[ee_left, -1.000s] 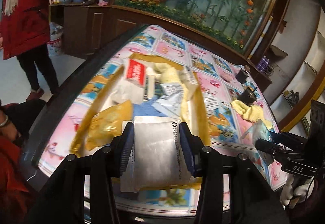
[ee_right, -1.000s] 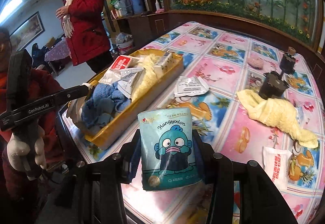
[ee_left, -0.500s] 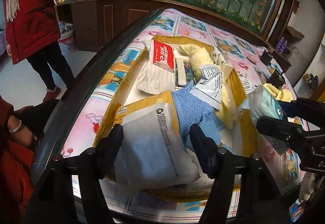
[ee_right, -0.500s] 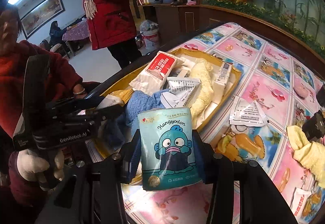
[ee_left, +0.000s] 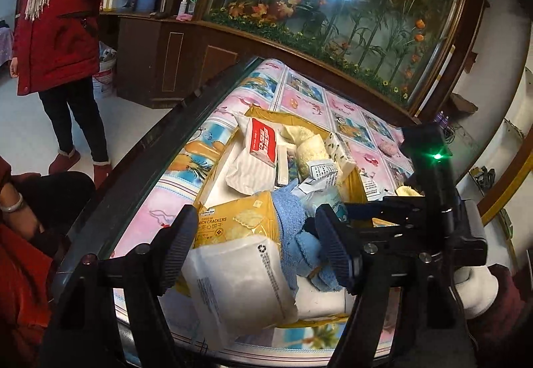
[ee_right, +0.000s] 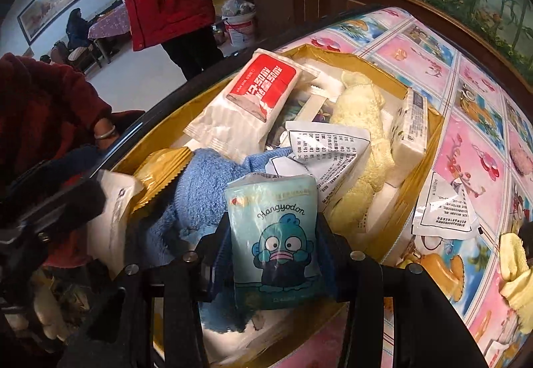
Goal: Organize soft objects
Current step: 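Move both tools back over the table toward the yellow towel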
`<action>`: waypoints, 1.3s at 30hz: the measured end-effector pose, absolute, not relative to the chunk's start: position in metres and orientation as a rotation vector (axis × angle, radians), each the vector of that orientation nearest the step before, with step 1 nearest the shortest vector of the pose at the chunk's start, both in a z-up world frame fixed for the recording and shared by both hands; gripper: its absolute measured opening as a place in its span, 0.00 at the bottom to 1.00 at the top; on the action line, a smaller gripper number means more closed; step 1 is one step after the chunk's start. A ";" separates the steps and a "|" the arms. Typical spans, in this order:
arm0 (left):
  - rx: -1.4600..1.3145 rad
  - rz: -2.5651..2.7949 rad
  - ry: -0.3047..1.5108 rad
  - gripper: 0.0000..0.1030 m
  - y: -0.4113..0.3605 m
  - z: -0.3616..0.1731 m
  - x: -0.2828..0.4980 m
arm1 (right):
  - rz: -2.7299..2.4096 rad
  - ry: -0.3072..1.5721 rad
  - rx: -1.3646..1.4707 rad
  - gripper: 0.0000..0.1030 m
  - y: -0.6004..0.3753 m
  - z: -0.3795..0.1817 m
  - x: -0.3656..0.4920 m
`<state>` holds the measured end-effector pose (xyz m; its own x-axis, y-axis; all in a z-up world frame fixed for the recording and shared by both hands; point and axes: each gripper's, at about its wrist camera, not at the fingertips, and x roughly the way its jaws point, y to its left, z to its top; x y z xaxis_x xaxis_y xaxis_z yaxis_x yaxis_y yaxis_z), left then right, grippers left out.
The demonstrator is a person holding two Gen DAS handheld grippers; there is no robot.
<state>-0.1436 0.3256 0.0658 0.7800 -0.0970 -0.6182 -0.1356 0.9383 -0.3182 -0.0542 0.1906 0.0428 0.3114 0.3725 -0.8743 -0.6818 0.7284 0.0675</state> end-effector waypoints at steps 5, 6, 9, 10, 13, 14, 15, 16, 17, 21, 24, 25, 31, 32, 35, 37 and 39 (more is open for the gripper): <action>-0.364 0.017 0.679 0.70 0.322 0.067 -0.141 | 0.694 1.040 -0.357 0.50 0.193 0.033 -0.049; -0.361 0.019 0.679 0.70 0.321 0.067 -0.142 | 0.706 1.035 -0.341 0.54 0.190 0.036 -0.050; -0.354 0.024 0.685 0.70 0.318 0.069 -0.143 | 0.723 1.011 -0.263 0.64 0.178 0.051 -0.054; -0.351 0.028 0.687 0.70 0.317 0.068 -0.143 | 0.728 0.998 -0.237 0.68 0.173 0.058 -0.055; -0.357 0.029 0.695 0.70 0.312 0.068 -0.145 | 0.718 0.945 -0.176 0.71 0.153 0.077 -0.063; -0.358 0.027 0.695 0.70 0.309 0.069 -0.146 | 0.711 0.930 -0.161 0.71 0.145 0.081 -0.067; -0.355 0.026 0.695 0.70 0.306 0.070 -0.148 | 0.704 0.918 -0.145 0.71 0.137 0.085 -0.071; -0.349 0.025 0.696 0.70 0.302 0.072 -0.149 | 0.696 0.908 -0.129 0.71 0.129 0.087 -0.075; -0.340 0.023 0.696 0.70 0.297 0.075 -0.150 | 0.690 0.902 -0.111 0.71 0.120 0.089 -0.079; -0.292 0.013 0.681 0.70 0.275 0.092 -0.162 | 0.672 0.888 -0.033 0.73 0.089 0.096 -0.093; -0.252 -0.001 0.663 0.70 0.255 0.104 -0.176 | 0.651 0.874 0.014 0.73 0.064 0.098 -0.105; -0.244 -0.009 0.659 0.70 0.249 0.108 -0.180 | 0.644 0.870 0.024 0.73 0.057 0.099 -0.111; -0.210 -0.063 0.673 0.72 0.220 0.117 -0.187 | 0.584 0.829 0.053 0.80 0.009 0.105 -0.139; -0.205 -0.065 0.682 0.72 0.215 0.116 -0.185 | 0.571 0.820 0.059 0.80 0.001 0.105 -0.141; -0.189 -0.085 0.710 0.72 0.200 0.113 -0.180 | 0.546 0.807 0.087 0.80 -0.019 0.105 -0.146; -0.174 -0.102 0.730 0.72 0.192 0.111 -0.177 | 0.529 0.804 0.102 0.80 -0.031 0.103 -0.145; -0.168 -0.119 0.746 0.72 0.186 0.108 -0.172 | 0.508 0.805 0.121 0.80 -0.043 0.099 -0.143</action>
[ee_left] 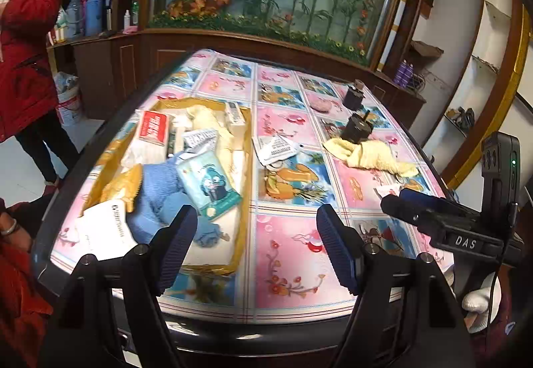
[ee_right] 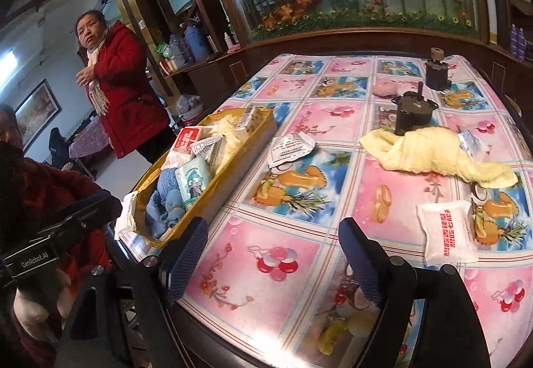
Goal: Organize soft objects
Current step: 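Move both tools back over the table toward the yellow towel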
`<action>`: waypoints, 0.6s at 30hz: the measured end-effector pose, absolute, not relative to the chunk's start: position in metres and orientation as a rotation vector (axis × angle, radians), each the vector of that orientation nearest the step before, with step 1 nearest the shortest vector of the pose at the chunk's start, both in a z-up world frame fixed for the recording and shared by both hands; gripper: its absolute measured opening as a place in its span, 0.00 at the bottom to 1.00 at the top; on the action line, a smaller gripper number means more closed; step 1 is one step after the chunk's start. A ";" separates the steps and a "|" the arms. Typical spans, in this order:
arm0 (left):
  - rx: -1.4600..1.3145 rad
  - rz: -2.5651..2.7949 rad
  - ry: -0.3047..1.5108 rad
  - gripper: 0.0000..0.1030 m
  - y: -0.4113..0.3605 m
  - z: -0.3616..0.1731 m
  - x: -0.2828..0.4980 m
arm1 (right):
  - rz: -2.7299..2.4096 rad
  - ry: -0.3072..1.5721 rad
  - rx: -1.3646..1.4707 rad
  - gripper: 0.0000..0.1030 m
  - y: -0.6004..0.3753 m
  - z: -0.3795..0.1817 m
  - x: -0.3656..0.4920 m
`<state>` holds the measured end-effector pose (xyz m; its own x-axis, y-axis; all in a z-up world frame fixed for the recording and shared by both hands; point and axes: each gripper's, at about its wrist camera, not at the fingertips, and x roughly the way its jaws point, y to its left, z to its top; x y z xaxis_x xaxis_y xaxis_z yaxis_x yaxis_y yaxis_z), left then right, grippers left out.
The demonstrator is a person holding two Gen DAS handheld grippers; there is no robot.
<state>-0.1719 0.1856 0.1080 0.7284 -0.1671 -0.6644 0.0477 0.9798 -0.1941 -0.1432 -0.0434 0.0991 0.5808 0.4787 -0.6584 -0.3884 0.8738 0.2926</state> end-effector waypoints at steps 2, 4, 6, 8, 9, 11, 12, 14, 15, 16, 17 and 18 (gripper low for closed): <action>-0.174 -0.128 0.756 0.72 0.183 0.104 -0.165 | 0.488 0.813 0.149 0.80 -0.058 0.095 -0.139; -0.179 -0.137 0.764 0.73 0.180 0.101 -0.158 | 0.463 0.818 0.167 0.80 -0.071 0.091 -0.133; -0.175 -0.120 0.781 0.79 0.174 0.097 -0.150 | 0.441 0.823 0.185 0.80 -0.083 0.087 -0.125; -0.171 -0.143 0.786 0.79 0.168 0.092 -0.144 | 0.428 0.824 0.207 0.80 -0.093 0.083 -0.118; -0.175 -0.146 0.790 0.79 0.167 0.089 -0.141 | 0.426 0.822 0.215 0.80 -0.096 0.082 -0.115; -0.189 -0.139 0.804 0.79 0.166 0.084 -0.134 | 0.428 0.825 0.215 0.80 -0.098 0.078 -0.110; -0.190 -0.130 0.806 0.79 0.167 0.083 -0.131 | 0.430 0.833 0.209 0.80 -0.097 0.076 -0.106; -0.182 -0.104 0.797 0.79 0.166 0.084 -0.127 | 0.432 0.843 0.202 0.80 -0.096 0.072 -0.101; -0.179 -0.089 0.787 0.79 0.167 0.085 -0.126 | 0.432 0.844 0.205 0.80 -0.097 0.071 -0.099; -0.178 -0.078 0.780 0.79 0.168 0.086 -0.124 | 0.432 0.844 0.210 0.80 -0.098 0.070 -0.097; -0.181 -0.070 0.773 0.79 0.170 0.089 -0.123 | 0.427 0.841 0.217 0.80 -0.102 0.069 -0.095; -0.189 -0.065 0.770 0.79 0.171 0.090 -0.122 | 0.422 0.839 0.226 0.80 -0.107 0.068 -0.093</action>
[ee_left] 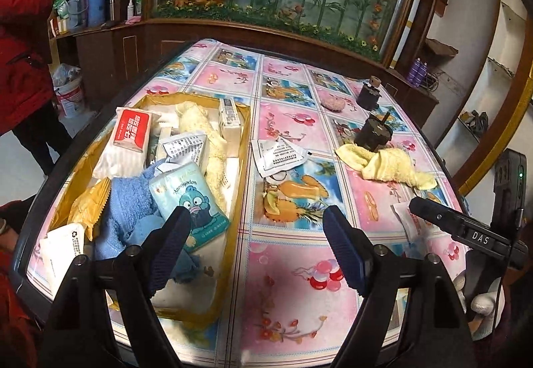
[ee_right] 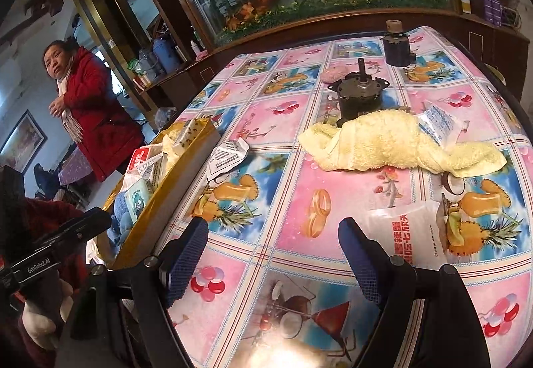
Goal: Organize soft objects
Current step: 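Move both tools back over the table toward the yellow towel, then grasp the yellow towel with the left tool and lift it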
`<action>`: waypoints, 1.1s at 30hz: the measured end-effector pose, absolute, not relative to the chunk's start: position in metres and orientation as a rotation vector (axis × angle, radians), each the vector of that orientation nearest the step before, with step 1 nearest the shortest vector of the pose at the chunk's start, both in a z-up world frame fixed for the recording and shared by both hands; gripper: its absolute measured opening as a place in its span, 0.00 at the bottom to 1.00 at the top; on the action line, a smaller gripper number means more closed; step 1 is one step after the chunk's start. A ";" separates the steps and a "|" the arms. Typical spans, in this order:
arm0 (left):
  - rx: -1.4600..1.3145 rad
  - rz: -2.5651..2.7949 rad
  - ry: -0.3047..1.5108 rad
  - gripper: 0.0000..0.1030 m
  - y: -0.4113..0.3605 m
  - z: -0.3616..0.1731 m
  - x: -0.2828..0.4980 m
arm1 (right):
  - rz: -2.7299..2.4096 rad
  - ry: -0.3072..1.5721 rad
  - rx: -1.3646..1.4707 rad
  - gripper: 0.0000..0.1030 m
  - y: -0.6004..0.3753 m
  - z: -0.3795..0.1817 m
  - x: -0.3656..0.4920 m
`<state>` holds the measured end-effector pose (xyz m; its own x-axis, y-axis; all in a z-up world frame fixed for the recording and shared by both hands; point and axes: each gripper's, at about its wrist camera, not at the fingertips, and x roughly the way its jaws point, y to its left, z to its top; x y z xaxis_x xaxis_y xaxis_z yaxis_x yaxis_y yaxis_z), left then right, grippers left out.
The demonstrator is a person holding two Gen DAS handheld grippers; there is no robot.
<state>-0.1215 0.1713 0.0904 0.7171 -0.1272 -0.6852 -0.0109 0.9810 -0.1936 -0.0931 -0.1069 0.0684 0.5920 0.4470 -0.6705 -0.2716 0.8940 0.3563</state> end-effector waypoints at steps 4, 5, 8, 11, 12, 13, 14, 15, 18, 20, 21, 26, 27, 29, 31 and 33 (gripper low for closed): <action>-0.215 -0.136 0.824 0.79 0.167 0.082 -0.107 | 0.351 0.837 0.246 0.80 -0.139 0.065 -0.083; -0.210 -0.160 0.849 0.79 0.162 0.077 -0.104 | 0.323 0.835 0.252 0.80 -0.151 0.065 -0.081; -0.212 -0.229 0.898 0.79 0.141 0.063 -0.096 | 0.233 0.837 0.273 0.80 -0.187 0.064 -0.072; -0.172 -0.257 0.908 0.79 0.121 0.061 -0.092 | 0.161 0.848 0.269 0.81 -0.212 0.063 -0.053; -0.157 -0.259 0.903 0.79 0.116 0.061 -0.093 | 0.136 0.849 0.261 0.81 -0.217 0.063 -0.045; -0.149 -0.262 0.900 0.79 0.112 0.062 -0.093 | 0.117 0.849 0.255 0.81 -0.221 0.064 -0.036; -0.148 -0.261 0.900 0.79 0.111 0.062 -0.093 | 0.114 0.847 0.254 0.81 -0.224 0.066 -0.026; -0.152 -0.257 0.903 0.79 0.111 0.062 -0.093 | 0.133 0.841 0.262 0.81 -0.223 0.069 -0.016; -0.182 -0.230 0.918 0.79 0.119 0.059 -0.093 | 0.290 0.848 0.326 0.80 -0.207 0.073 0.017; -0.196 -0.214 0.922 0.79 0.126 0.059 -0.094 | 0.340 0.895 0.344 0.80 -0.190 0.061 0.039; -0.198 -0.207 0.921 0.79 0.130 0.059 -0.095 | 0.362 0.935 0.333 0.81 -0.178 0.052 0.048; -0.195 -0.216 0.907 0.79 0.139 0.063 -0.096 | 0.814 1.050 0.360 0.78 -0.118 0.048 0.005; -0.198 -0.225 0.909 0.79 0.138 0.062 -0.095 | 0.849 1.023 0.337 0.79 -0.114 0.057 -0.011; -0.197 -0.246 0.927 0.79 0.132 0.058 -0.089 | 0.808 0.960 0.300 0.79 -0.119 0.071 -0.033; -0.178 -0.266 0.944 0.79 0.121 0.053 -0.086 | 0.726 0.927 0.337 0.79 -0.140 0.075 -0.041; -0.141 -0.288 0.954 0.79 0.108 0.049 -0.085 | 0.608 0.917 0.339 0.80 -0.163 0.073 -0.043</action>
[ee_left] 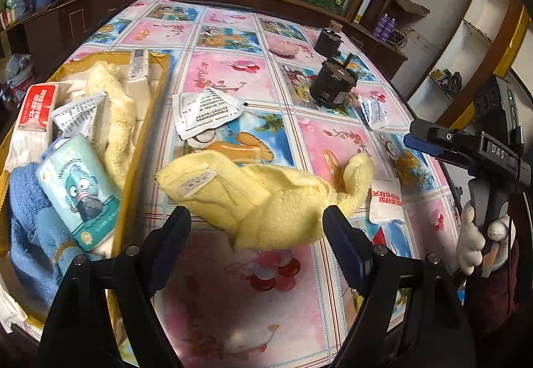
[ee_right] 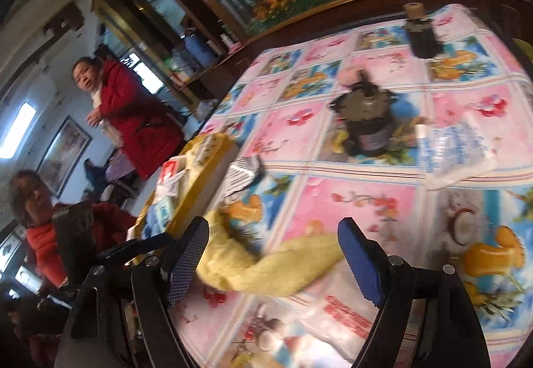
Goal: Organize soft objects
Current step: 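Grasp the yellow towel with the left tool and lift it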
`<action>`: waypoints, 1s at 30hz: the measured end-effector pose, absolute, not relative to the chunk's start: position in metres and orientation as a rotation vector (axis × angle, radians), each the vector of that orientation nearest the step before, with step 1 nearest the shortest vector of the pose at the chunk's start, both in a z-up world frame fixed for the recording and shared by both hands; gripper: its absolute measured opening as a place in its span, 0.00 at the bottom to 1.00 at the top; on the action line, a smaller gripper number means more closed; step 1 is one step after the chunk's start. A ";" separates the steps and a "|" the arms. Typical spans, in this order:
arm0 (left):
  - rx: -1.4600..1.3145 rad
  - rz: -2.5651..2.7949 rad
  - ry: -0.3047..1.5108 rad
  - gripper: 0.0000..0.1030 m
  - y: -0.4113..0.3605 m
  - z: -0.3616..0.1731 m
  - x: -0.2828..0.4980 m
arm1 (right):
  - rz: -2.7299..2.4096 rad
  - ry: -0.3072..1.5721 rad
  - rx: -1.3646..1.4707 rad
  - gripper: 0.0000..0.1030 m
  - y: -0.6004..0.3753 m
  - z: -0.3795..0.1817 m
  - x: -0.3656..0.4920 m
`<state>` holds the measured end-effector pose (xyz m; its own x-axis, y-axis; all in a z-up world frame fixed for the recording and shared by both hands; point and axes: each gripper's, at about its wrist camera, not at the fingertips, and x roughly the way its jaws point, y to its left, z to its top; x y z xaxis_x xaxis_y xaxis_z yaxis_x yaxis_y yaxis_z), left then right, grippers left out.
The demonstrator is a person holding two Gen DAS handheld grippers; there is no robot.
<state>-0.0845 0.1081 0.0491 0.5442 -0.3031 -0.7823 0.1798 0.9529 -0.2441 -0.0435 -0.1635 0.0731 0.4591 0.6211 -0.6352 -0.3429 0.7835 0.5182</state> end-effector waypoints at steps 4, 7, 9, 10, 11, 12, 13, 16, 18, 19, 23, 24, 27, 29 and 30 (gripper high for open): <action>-0.048 -0.335 0.937 0.79 0.086 0.049 -0.086 | 0.502 0.955 0.354 0.81 -0.199 0.059 -0.047; 0.079 -0.341 0.879 0.79 0.070 0.053 -0.087 | 0.490 0.976 0.320 0.81 -0.205 0.050 -0.062; 0.175 -0.342 0.826 0.79 0.062 0.055 -0.087 | 0.485 1.005 0.262 0.81 -0.197 0.042 -0.068; 0.223 -0.345 0.806 0.79 0.058 0.056 -0.086 | 0.483 1.030 0.229 0.81 -0.191 0.036 -0.068; 0.275 -0.358 0.795 0.79 0.054 0.054 -0.084 | 0.476 1.055 0.191 0.81 -0.183 0.031 -0.069; 0.318 -0.374 0.793 0.79 0.051 0.051 -0.081 | 0.466 1.074 0.152 0.81 -0.176 0.026 -0.071; 0.356 -0.385 0.798 0.79 0.048 0.046 -0.077 | 0.456 1.086 0.117 0.81 -0.170 0.022 -0.073; 0.415 -0.435 0.850 0.79 0.041 0.028 -0.061 | 0.427 1.077 0.052 0.81 -0.153 0.020 -0.078; 0.414 -0.474 0.884 0.79 0.037 0.020 -0.053 | 0.428 1.078 0.048 0.81 -0.144 0.019 -0.078; 0.419 -0.482 0.892 0.79 0.034 0.017 -0.051 | 0.428 1.079 0.048 0.81 -0.140 0.019 -0.078; 0.430 -0.503 0.927 0.75 0.021 0.011 -0.056 | 0.405 1.075 0.016 0.81 -0.128 0.018 -0.074; 0.401 -0.524 0.933 0.56 0.020 0.012 -0.058 | 0.397 1.074 0.011 0.81 -0.126 0.019 -0.072; 0.348 -0.539 0.959 0.45 0.020 0.015 -0.060 | 0.358 1.077 0.017 0.81 -0.127 0.019 -0.065; 0.313 -0.549 0.966 0.44 0.023 0.018 -0.064 | 0.341 1.076 0.052 0.81 -0.133 0.021 -0.062; 0.296 -0.556 0.969 0.44 0.025 0.019 -0.066 | 0.331 1.073 0.070 0.81 -0.137 0.022 -0.061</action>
